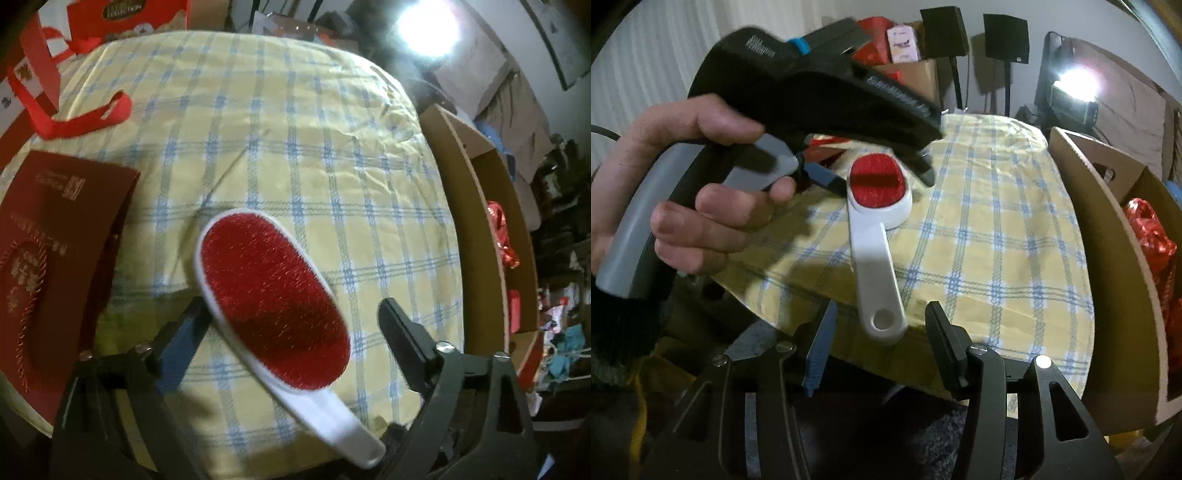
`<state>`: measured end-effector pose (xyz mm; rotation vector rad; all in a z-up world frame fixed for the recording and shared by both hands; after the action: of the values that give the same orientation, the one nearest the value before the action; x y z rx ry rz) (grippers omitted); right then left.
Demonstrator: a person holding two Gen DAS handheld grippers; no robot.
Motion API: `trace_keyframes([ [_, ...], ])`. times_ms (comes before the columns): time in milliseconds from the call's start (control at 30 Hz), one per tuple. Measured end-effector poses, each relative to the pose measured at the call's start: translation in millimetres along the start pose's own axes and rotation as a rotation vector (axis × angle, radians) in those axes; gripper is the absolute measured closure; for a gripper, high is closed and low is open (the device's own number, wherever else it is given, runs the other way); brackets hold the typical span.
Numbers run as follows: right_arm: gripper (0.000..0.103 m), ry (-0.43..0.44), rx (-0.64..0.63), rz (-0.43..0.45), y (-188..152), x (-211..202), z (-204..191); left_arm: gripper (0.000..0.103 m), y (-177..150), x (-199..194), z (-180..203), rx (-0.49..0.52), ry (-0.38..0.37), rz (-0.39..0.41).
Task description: Organize objects
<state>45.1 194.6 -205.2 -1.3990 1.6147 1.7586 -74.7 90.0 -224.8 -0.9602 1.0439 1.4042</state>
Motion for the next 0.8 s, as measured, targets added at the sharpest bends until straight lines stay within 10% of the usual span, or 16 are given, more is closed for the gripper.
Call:
trace_keyframes([
  [167, 0.055, -0.033, -0.020, 0.007, 2.5, 7.0, -0.3, 0.007, 6.1, 6.3, 7.8, -0.009, 0.057, 0.028],
  [400, 0.079, -0.078, -0.082, -0.001, 5.1, 13.2, -11.5, 0.036, 10.4, 5.7, 11.3, 0.025, 0.102, 0.089],
  [800, 0.079, -0.147, -0.120, 0.042, 5.0, 6.7, -15.8, 0.040, 3.9, -31.3, 9.9, 0.000, -0.013, 0.174],
])
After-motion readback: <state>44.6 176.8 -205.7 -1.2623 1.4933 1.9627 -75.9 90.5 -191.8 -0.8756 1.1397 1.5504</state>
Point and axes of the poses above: each gripper's, at about its wrist camera, not at the fingertips, and x roughly the way its jaws point, z to its right, y to its top, the point moved 4 cm from there along x, roughly the way its jaws point, and after that the axes turned 9 degrees about -z, right-handed, at the moved point
